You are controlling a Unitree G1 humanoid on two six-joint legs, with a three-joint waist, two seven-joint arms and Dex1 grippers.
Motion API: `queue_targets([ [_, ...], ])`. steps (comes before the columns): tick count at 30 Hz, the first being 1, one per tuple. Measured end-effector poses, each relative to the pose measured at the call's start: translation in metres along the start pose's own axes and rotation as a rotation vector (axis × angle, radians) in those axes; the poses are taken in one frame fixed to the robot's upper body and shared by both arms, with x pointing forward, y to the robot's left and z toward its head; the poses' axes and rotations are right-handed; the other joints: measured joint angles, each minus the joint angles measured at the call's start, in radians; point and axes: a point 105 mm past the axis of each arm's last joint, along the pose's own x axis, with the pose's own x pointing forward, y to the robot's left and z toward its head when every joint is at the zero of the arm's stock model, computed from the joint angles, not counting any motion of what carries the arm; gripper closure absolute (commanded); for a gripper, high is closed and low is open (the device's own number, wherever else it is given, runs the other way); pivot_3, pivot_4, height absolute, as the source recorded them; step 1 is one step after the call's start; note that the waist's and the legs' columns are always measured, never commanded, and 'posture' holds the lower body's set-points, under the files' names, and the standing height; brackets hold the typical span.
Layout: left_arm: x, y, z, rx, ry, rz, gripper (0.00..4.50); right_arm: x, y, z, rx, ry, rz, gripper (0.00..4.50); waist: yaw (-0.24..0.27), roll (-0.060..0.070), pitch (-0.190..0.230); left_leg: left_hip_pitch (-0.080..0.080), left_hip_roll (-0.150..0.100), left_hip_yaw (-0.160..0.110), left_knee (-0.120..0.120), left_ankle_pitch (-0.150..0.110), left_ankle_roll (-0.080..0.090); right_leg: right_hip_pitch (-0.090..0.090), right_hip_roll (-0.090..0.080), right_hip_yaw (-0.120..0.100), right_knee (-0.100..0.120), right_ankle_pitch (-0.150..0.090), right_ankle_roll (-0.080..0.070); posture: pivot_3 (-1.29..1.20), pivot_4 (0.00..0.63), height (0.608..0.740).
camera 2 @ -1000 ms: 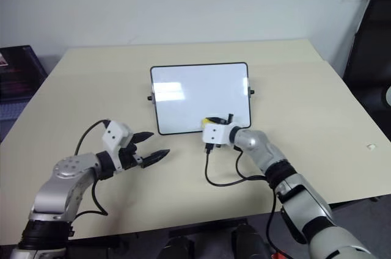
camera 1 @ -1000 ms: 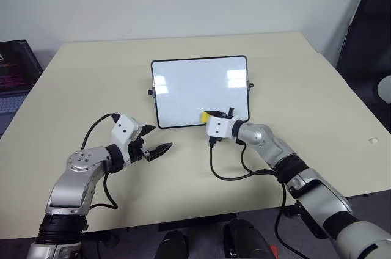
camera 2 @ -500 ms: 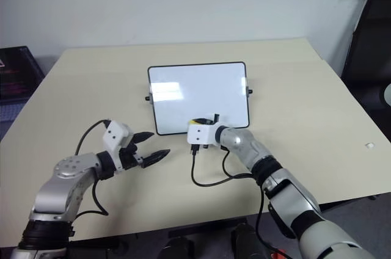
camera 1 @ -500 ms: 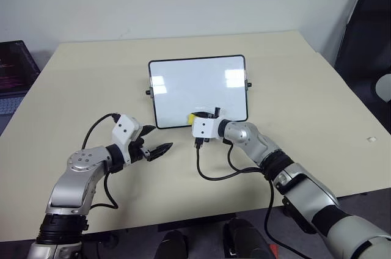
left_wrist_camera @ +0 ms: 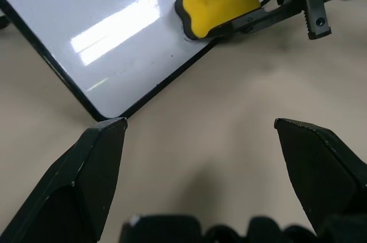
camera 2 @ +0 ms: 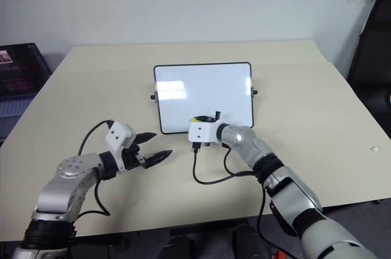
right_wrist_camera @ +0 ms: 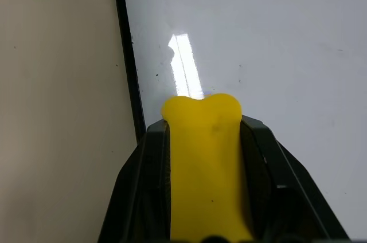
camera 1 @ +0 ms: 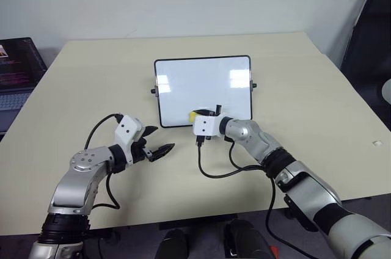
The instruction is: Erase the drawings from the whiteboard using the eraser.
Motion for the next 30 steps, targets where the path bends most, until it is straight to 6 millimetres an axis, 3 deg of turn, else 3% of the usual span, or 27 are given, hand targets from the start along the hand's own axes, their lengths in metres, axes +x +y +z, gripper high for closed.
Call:
queue_targets([
  [7,0.002,0.000,0.003,0.003,-0.009,-0.002,0.00,-0.029,0.001,-0.027,-0.019,0.051,-0.014,3.23,0.018,0.000,0.000,0.000,0.000,0.000,0.000,0.000,0.000,0.001,0.000,-0.001,-0.001,0.000,0.000,0.00,0.150,0.740],
  [14,0.005,-0.002,0.009,0.017,-0.022,-0.027,0.00,-0.047,-0.002,-0.036,-0.008,0.091,-0.009,3.23,0.018,0.000,0.000,-0.001,0.000,0.000,0.000,0.000,0.000,0.000,0.000,-0.001,-0.003,0.000,0.000,0.00,0.150,0.740],
  [19,0.008,-0.007,0.008,0.019,-0.016,-0.067,0.00,-0.062,-0.006,-0.036,0.178,0.091,-0.032,3.23,0.018,0.001,0.001,-0.010,0.001,-0.003,0.000,0.000,0.000,-0.005,0.000,-0.003,-0.006,0.000,0.001,0.00,0.150,0.740],
  [25,0.015,-0.015,0.020,0.051,-0.042,-0.131,0.00,-0.091,-0.026,-0.014,0.433,-0.006,-0.104,3.23,0.026,0.003,0.002,-0.019,0.001,-0.006,-0.004,0.000,0.000,-0.010,-0.004,-0.007,-0.014,0.001,-0.001,0.00,0.150,0.740],
  [30,0.020,-0.028,0.043,0.105,-0.101,-0.211,0.00,-0.134,-0.028,-0.035,0.572,0.074,-0.194,3.23,0.031,0.003,0.002,-0.019,-0.001,-0.006,-0.009,-0.001,-0.001,-0.010,-0.008,-0.007,-0.017,0.000,0.000,0.00,0.150,0.740],
])
